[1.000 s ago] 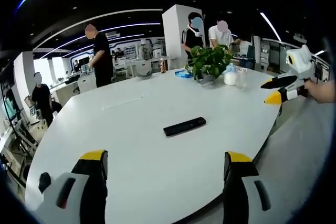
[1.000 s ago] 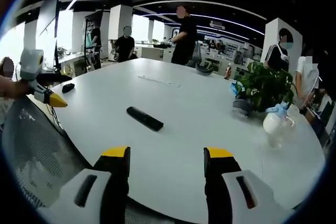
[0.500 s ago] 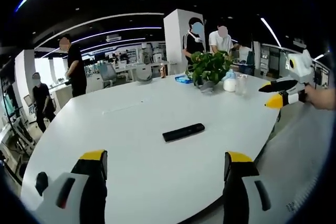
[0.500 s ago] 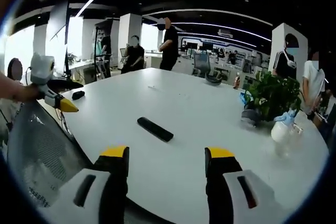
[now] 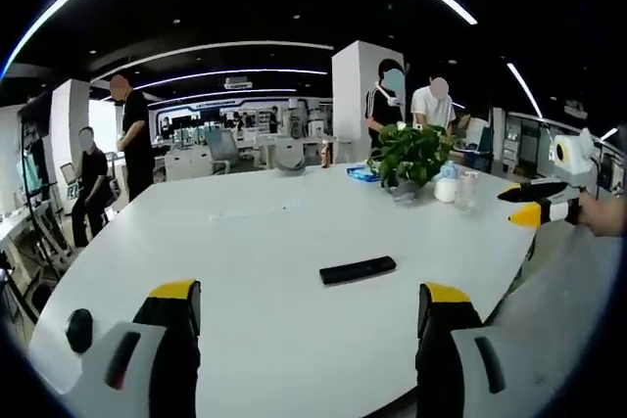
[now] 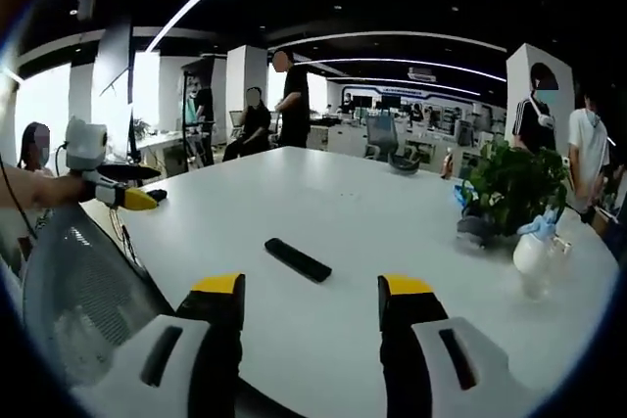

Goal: Press the specified remote control buttons in sequence, fully releasing each button before pressing the next.

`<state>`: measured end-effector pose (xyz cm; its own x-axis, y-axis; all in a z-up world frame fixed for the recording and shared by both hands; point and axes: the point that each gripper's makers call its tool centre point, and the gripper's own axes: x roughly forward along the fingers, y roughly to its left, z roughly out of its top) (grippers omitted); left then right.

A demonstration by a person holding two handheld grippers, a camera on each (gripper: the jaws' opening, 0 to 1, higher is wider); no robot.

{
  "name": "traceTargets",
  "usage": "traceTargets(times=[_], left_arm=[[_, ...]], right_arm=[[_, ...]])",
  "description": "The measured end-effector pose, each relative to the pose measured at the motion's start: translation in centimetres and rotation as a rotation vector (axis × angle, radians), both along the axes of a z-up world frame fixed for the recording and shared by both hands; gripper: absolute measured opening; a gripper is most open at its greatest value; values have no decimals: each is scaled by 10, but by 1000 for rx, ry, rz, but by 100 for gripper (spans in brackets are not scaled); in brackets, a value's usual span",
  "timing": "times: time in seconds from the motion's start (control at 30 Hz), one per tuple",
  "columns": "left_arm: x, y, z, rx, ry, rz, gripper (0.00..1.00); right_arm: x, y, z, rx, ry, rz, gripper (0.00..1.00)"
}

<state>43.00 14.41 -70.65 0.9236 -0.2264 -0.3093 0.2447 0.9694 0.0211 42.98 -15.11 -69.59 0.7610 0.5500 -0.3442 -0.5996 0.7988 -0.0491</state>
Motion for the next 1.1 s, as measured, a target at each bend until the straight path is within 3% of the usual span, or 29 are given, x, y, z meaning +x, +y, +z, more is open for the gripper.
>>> traceTargets(times=[0.1, 0.23, 0.3, 0.37, 0.47, 0.57, 0.63, 0.7, 0.77, 0.83, 0.93, 1.0, 1.03, 1.07, 1.1], left_arm=[[0, -1, 1, 10, -3, 2, 90], [0, 4, 6, 3, -25, 40, 91], [0, 6, 6, -2, -22, 58, 91], [0, 5, 6, -25, -13, 51, 90], [-1, -5, 8, -58, -19, 2, 87], [-1, -12, 5, -70, 6, -24, 90], [-1, -13, 1, -38, 21, -35, 92], [2, -9, 10, 8, -40, -32, 96], [0, -11, 9, -14, -33, -37, 99], [-2, -15, 4, -74, 14, -59, 99], [-1, -16, 8, -113, 1, -76, 99], [0, -27, 21, -257, -29, -129, 99], [-1, -30, 20, -322, 3, -147, 99], [-3, -32, 11, -378, 86, -159, 99], [-1, -32, 6, -403, 109, -171, 99]], right_arm=[[-1, -3, 3, 20, -11, -9, 56], [3, -9, 18, 80, -68, -35, 58], [5, -13, 15, 66, -69, -56, 58], [7, -13, 18, 100, -67, -56, 61], [8, -13, 11, 71, -46, -64, 68], [9, -11, 1, -26, -30, -52, 68], [8, -7, -4, -29, -5, -39, 68], [5, -5, -5, -8, 16, -27, 68], [5, -7, -1, 4, 6, -30, 65], [8, -13, -1, 13, 7, -56, 62], [10, -19, -1, 13, 5, -96, 61], [11, -23, -2, 6, 8, -115, 60], [12, -25, -4, 1, 16, -121, 59], [12, -27, -6, -7, 34, -128, 59], [13, -28, -8, -13, 34, -129, 60]])
